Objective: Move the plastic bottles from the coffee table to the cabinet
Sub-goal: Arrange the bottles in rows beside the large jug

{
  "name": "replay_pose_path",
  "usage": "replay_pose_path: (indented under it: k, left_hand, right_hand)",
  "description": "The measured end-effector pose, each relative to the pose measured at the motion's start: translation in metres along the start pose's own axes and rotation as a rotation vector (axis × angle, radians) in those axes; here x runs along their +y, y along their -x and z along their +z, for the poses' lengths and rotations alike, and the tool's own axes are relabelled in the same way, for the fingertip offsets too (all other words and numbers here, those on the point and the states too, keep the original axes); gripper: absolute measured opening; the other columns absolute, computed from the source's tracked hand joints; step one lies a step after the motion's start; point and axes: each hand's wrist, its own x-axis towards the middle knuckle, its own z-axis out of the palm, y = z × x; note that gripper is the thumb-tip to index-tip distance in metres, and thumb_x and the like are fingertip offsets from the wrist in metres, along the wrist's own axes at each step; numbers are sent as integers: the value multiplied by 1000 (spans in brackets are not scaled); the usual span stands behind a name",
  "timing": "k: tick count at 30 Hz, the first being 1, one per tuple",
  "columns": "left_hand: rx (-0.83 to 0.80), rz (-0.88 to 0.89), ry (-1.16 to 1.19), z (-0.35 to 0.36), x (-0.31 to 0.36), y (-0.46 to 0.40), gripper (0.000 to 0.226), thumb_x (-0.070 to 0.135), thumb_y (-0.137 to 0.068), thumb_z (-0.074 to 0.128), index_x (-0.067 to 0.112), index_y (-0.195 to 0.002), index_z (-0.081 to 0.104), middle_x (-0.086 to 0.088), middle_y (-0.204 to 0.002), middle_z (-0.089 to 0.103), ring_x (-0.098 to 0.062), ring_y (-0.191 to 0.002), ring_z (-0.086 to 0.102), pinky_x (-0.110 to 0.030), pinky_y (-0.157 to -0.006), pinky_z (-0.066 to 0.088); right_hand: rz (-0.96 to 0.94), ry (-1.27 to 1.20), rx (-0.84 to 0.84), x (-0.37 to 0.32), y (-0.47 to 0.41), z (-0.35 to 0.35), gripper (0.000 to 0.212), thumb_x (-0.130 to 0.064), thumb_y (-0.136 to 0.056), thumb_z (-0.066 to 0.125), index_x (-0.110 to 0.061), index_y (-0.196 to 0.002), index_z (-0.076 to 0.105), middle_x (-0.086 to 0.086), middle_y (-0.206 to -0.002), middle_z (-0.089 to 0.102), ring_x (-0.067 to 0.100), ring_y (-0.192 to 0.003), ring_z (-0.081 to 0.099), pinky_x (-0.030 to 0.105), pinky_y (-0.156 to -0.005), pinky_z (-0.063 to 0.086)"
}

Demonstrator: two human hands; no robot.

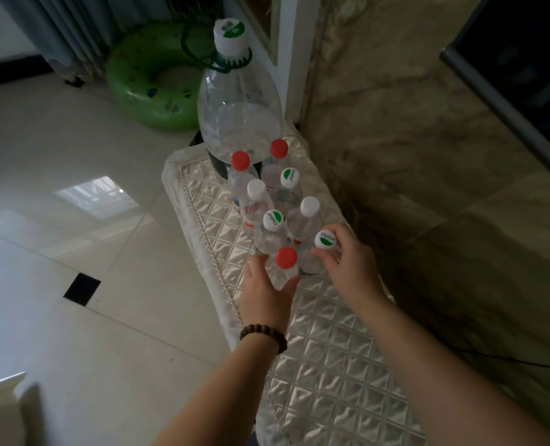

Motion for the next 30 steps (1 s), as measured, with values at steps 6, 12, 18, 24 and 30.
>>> replay_pose_path:
  k: [6,12,18,24,30]
  left_hand:
    - [-58,18,126,-2,-4,7,81,59,-69,72,24,-133,36,7,-131,45,-9,-116,46,-27,-91,41]
    - [36,-100,410,-7,-2,-1,68,61,-89,28,25,-147,26,7,-150,32,-9,-138,31,-36,-113,29]
    - [19,-212,482,-8,4,-22,50,41,-102,25,24,-149,28,9,-152,29,1,-133,27,-15,-102,22]
    - [-60,-317,512,3,0,-44,56,53,-98,23,31,-150,23,10,-156,22,-4,-139,22,-25,-109,18]
    - [-166,-575,668,15,-3,-57,96,93,-62,30,44,-146,28,10,-155,29,-18,-141,30,-53,-114,24]
  right_hand:
    - [2,-99,-47,10,0,0,52,-42,-78,72,-24,-122,52,-5,-119,60,13,-110,57,29,-85,50]
    - [14,-295,-60,18,5,-8,58,-54,-80,51,-31,-133,46,-19,-124,52,-8,-111,51,16,-90,45]
    - [62,-452,-55,38,-6,-11,53,-56,-91,37,-23,-129,54,-8,-128,60,1,-119,55,28,-101,44]
    - [218,-469,-173,45,-47,-11,51,-55,-96,24,-34,-137,46,-17,-139,44,3,-130,39,31,-109,32]
    - [527,-693,-521,47,-81,21,51,-58,-95,37,-24,-125,60,4,-120,68,16,-110,63,29,-89,51]
